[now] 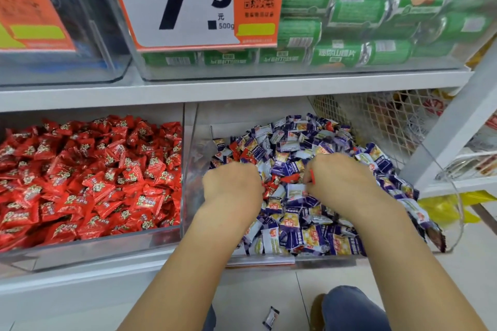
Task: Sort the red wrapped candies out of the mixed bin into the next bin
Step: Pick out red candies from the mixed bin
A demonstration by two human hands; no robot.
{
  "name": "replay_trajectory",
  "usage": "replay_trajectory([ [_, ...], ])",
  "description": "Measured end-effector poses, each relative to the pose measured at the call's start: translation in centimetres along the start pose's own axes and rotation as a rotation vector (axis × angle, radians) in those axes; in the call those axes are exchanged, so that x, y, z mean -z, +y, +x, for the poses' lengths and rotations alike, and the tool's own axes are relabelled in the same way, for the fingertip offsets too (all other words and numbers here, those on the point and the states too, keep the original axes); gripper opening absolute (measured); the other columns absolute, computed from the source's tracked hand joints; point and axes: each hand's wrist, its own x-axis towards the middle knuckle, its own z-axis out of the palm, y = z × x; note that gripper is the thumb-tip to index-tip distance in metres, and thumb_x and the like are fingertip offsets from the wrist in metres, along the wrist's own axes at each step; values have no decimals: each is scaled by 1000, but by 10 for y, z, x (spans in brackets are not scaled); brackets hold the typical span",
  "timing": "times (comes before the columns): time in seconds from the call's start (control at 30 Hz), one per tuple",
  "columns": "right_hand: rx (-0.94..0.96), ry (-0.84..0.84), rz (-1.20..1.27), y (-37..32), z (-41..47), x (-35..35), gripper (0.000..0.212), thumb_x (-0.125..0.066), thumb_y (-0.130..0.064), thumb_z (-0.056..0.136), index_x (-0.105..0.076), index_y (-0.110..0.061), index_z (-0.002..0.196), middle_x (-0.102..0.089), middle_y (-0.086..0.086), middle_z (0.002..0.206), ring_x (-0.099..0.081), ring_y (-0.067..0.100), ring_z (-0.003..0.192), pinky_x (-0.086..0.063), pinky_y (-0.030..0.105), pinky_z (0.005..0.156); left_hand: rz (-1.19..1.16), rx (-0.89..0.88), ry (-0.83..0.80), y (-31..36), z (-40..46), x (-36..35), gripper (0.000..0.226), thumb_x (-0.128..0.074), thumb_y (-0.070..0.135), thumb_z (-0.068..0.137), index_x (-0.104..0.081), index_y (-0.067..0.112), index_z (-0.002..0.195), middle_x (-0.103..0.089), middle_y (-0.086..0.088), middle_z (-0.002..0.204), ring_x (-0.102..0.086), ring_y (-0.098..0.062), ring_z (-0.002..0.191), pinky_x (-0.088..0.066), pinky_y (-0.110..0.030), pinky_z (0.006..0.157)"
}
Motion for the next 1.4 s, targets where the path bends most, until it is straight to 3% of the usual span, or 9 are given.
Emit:
replay_trajectory([
  [0.17, -70, 46, -16, 10, -7, -1, 12, -54, -16, 89, -66, -19, 89, -65, 2, 85, -62, 25, 81, -42, 30, 59, -188, -112, 91, 15, 9, 4, 29, -44, 39, 96, -65, 19, 93, -61, 2, 82, -57, -22, 78, -37, -28, 59],
  [0.3, -54, 81, -11, 11, -9, -3, 14, -56, -29, 91, -67, -21, 90, -66, 0, 88, -62, 23, 85, -41, 28, 61, -157, -283, -6, 21, 18, -4, 42, -36, 25, 98, -44, 38, 137, -63, -1, 117, -59, -24, 100, -39, -28, 63],
  [0.4, -36, 91, 18, 11, -12, -2, 15, -55, -29, 91, -68, -24, 93, -68, -1, 87, -63, 23, 85, -43, 28, 61, 4, -123, -69, 14, 21, -7, 61, -38, 14, 95, -20, 35, 148, -61, -4, 119, -59, -26, 100, -36, -29, 66],
  [0.7, 31, 268, 250, -5, -7, 9, 18, -56, -33, 92, -65, -32, 109, -67, -5, 105, -62, 19, 95, -45, 27, 67, -57, 42, 60, 9, 18, 8, 22, -44, 31, 94, -61, 20, 104, -65, -5, 107, -61, -27, 97, -35, -30, 69],
  [0.8, 136, 207, 247, -15, 3, -2, 30, -55, -26, 92, -61, -35, 120, -60, -2, 119, -61, 23, 103, -51, 34, 78, -114, 44, 123, 11, 23, 5, 30, -44, 37, 95, -53, 21, 119, -63, -7, 113, -60, -29, 103, -35, -32, 69],
  [0.97, 188, 116, 109, -19, 11, -19, 31, -51, -19, 94, -59, -32, 121, -55, 3, 113, -61, 26, 95, -42, 31, 65, -108, -25, 12, 7, 29, -7, 43, -46, 41, 95, -40, 27, 136, -60, -6, 120, -54, -27, 112, -36, -33, 71],
  [1.13, 175, 161, 263, -15, 10, -19, 21, -47, -26, 96, -62, -24, 111, -56, 2, 109, -60, 23, 87, -45, 30, 67, -109, -38, 23, 9, 29, -6, 33, -47, 29, 95, -46, 29, 128, -62, -3, 112, -58, -25, 103, -37, -31, 66],
  [1.27, 69, 309, 456, -11, 8, -10, 21, -44, -31, 94, -59, -17, 99, -58, 1, 73, -54, 21, 67, -36, 31, 56, -124, 45, 67, 5, 24, 3, 22, -46, 25, 92, -55, 21, 113, -63, -6, 109, -59, -28, 100, -36, -31, 68],
  [1.4, 83, 170, 372, -21, 7, -4, 30, -57, -53, 85, -54, -23, 81, -58, -3, 71, -55, 20, 72, -36, 29, 58, -171, 106, 65, -1, 11, 15, 21, -48, 31, 92, -57, 17, 104, -62, -7, 107, -59, -30, 96, -35, -31, 69],
])
